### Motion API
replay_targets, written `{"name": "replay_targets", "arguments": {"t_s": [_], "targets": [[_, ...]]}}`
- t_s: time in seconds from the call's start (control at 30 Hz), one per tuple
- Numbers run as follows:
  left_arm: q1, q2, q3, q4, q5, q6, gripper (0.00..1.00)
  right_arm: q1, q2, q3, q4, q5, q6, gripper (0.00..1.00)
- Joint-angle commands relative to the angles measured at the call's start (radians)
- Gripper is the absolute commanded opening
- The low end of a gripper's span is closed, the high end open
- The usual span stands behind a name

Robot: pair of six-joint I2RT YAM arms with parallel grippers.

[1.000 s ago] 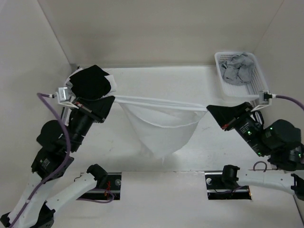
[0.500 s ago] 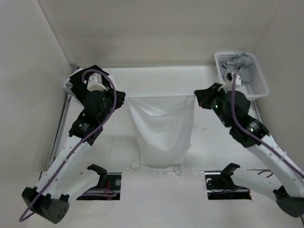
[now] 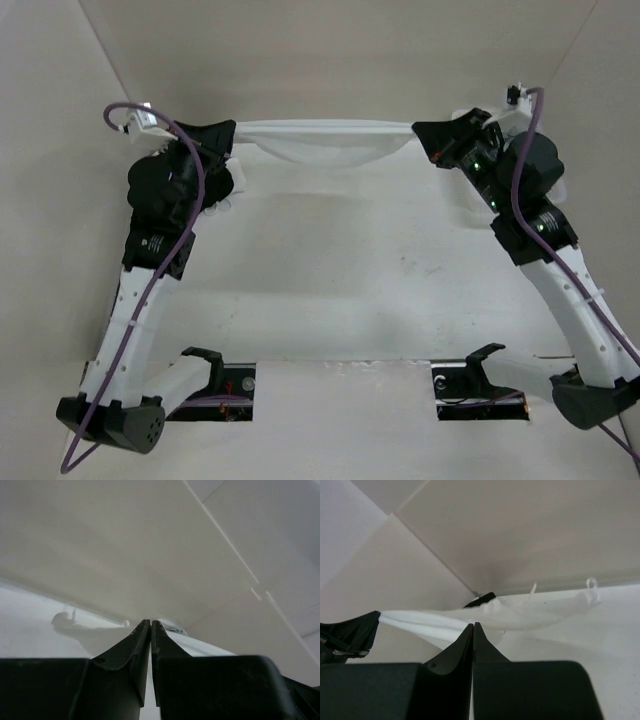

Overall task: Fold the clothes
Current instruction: Flatten the tank top out

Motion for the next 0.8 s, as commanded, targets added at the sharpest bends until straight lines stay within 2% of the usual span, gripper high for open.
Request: {"name": "replay_targets", "arguments": {"t_s": [0.0,0.03,0.2,0.27,0.37,0.47,0.57,0.6,0.63,0.73,0.77], "targets": [[-0.015,-0.155,-0.289,0.075,0.014,-0.010,0.05,0.026,-0.056,-0.256,0.066,-0.001,0.009,0.02],[-0.019,-0.165,-0.318,0.080,0.014,-0.007,0.05,0.029,-0.067,-0.311,0.081,0.002,0.017,0.02],[-0.054,-0.321,-0.782,0.102,0.031,-0.007,0.07,0.049,-0.123,-0.771,0.256,0.011,0.110,0.03],[-0.060,-0.340,-0.925,0.115,0.037,-0.007,0.08,0.065,-0.109,-0.907,0.317,0.023,0.149,0.03],[-0.066,-0.348,-1.059,0.120,0.062,-0.020,0.08,0.100,-0.087,-1.026,0.362,0.039,0.182,0.04],[-0.072,-0.377,-1.123,0.105,0.069,-0.040,0.08,0.141,-0.090,-1.098,0.348,0.082,0.209,0.08],[-0.121,-0.377,-1.122,0.118,0.037,-0.071,0.10,0.170,-0.145,-1.143,0.273,0.161,0.250,0.26],[-0.149,-0.349,-1.108,0.134,0.002,-0.065,0.14,0.193,-0.176,-1.150,0.249,0.194,0.271,0.35],[-0.181,-0.316,-1.091,0.157,-0.030,-0.056,0.17,0.212,-0.199,-1.153,0.227,0.215,0.284,0.39],[-0.303,-0.153,-1.001,0.232,-0.128,0.016,0.31,0.232,-0.264,-1.155,0.160,0.267,0.308,0.41],[-0.363,-0.057,-0.948,0.273,-0.183,0.059,0.36,0.238,-0.287,-1.155,0.141,0.277,0.319,0.41]]}}
